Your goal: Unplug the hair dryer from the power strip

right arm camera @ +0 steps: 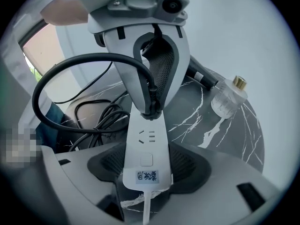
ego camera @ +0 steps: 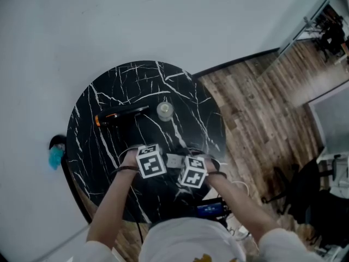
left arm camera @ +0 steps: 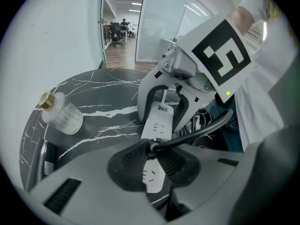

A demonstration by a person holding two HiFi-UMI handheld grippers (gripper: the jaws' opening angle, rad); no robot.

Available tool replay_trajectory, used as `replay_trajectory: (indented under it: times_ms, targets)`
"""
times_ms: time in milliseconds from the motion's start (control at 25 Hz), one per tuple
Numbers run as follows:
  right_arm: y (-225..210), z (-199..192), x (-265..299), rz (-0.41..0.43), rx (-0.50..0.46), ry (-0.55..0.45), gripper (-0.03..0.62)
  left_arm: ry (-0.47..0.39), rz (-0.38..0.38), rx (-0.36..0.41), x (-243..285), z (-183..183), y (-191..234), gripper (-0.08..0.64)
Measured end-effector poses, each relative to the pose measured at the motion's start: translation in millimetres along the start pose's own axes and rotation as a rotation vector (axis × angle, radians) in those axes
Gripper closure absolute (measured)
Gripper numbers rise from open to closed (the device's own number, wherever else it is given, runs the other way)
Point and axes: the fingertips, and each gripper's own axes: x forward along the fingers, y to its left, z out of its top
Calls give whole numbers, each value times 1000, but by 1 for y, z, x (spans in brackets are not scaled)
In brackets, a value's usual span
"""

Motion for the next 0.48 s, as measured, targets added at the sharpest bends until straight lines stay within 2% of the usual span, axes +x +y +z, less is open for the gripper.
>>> replay_trajectory:
  times_ms: [400,480]
  targets:
    - [0,-3,3,8,12,53,328,-31,-23,-30,1,0,1,503]
    - [-2,-2,5,8,38,43,328,-35,-13,-28,0,1,3,502]
